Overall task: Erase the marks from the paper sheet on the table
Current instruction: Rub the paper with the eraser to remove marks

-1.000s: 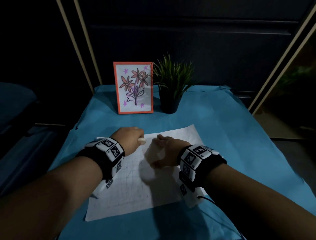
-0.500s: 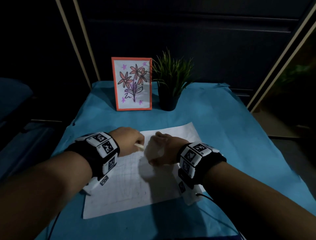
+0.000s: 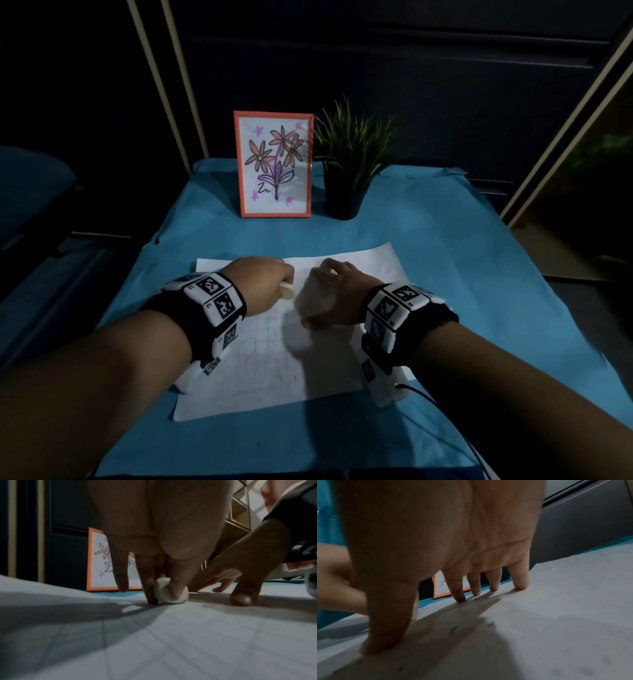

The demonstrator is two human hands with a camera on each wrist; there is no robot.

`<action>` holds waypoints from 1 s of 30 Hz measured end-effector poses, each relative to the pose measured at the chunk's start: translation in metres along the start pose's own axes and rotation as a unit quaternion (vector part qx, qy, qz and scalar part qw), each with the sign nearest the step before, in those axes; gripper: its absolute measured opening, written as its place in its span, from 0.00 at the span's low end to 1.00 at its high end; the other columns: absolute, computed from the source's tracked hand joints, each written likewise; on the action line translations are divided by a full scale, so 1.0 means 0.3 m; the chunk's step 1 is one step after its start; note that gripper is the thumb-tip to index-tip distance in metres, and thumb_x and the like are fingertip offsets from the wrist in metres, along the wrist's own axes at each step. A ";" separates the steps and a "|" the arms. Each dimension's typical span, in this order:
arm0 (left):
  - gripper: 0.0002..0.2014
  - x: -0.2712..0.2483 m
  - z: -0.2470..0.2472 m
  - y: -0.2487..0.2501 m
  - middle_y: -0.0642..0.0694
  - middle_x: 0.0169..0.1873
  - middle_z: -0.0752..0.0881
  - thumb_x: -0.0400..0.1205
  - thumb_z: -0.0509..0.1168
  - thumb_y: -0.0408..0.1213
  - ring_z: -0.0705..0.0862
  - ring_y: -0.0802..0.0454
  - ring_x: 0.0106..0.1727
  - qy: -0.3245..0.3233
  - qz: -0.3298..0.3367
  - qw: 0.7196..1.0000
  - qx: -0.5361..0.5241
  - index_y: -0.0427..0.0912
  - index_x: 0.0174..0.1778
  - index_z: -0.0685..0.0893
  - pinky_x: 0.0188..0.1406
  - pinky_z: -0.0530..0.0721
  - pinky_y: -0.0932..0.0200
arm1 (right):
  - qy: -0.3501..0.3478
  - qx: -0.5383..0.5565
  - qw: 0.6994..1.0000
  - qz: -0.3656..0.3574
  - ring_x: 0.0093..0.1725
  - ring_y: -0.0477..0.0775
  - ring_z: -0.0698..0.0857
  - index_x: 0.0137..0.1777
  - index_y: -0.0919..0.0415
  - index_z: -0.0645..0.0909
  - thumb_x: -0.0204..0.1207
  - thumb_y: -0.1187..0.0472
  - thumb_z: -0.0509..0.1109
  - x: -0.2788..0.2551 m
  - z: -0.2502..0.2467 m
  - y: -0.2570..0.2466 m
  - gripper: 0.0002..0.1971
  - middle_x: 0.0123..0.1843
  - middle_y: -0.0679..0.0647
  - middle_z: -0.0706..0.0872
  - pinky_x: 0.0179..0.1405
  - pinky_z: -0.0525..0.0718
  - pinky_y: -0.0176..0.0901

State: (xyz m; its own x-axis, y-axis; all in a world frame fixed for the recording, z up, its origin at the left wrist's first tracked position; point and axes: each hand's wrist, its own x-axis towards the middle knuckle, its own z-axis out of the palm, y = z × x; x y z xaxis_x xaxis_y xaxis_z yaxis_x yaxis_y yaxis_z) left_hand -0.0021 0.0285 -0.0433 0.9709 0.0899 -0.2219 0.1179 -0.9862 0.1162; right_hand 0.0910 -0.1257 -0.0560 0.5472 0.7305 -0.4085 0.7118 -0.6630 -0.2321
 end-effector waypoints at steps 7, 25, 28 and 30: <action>0.09 -0.041 0.002 0.006 0.54 0.51 0.81 0.85 0.62 0.46 0.79 0.53 0.53 -0.042 0.036 0.998 -0.004 0.49 0.56 0.83 0.51 0.73 0.60 | 0.007 -0.003 1.000 -0.012 0.80 0.54 0.56 0.81 0.49 0.57 0.63 0.33 0.74 -0.001 0.000 0.000 0.49 0.81 0.48 0.57 0.78 0.65 0.51; 0.08 -0.052 0.013 0.026 0.53 0.53 0.81 0.85 0.60 0.45 0.80 0.51 0.55 -0.020 0.020 1.000 -0.001 0.49 0.55 0.82 0.53 0.75 0.58 | 0.017 0.000 1.000 -0.015 0.75 0.57 0.65 0.74 0.50 0.65 0.62 0.34 0.76 0.010 0.010 0.002 0.43 0.72 0.50 0.66 0.71 0.71 0.53; 0.08 -0.071 0.005 0.034 0.55 0.53 0.81 0.86 0.59 0.46 0.80 0.52 0.54 -0.032 0.025 0.999 0.016 0.52 0.55 0.81 0.54 0.77 0.55 | 0.019 0.004 1.000 -0.017 0.76 0.57 0.64 0.77 0.50 0.63 0.62 0.34 0.76 0.007 0.007 0.002 0.46 0.74 0.50 0.65 0.73 0.70 0.54; 0.09 -0.061 0.001 0.035 0.53 0.54 0.81 0.87 0.58 0.47 0.80 0.51 0.55 -0.007 0.005 1.000 0.012 0.50 0.56 0.81 0.54 0.77 0.55 | 0.015 -0.001 1.000 -0.017 0.77 0.57 0.62 0.78 0.51 0.62 0.63 0.34 0.75 0.006 0.002 0.000 0.46 0.76 0.51 0.64 0.75 0.68 0.56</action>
State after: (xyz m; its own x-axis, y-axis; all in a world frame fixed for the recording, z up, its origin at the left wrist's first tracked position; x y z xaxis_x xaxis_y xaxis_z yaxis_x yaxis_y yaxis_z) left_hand -0.0186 0.0165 -0.0382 0.9689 0.0780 -0.2348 0.1027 -0.9902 0.0946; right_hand 0.0917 -0.1245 -0.0573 0.5356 0.7574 -0.3736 0.7311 -0.6372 -0.2439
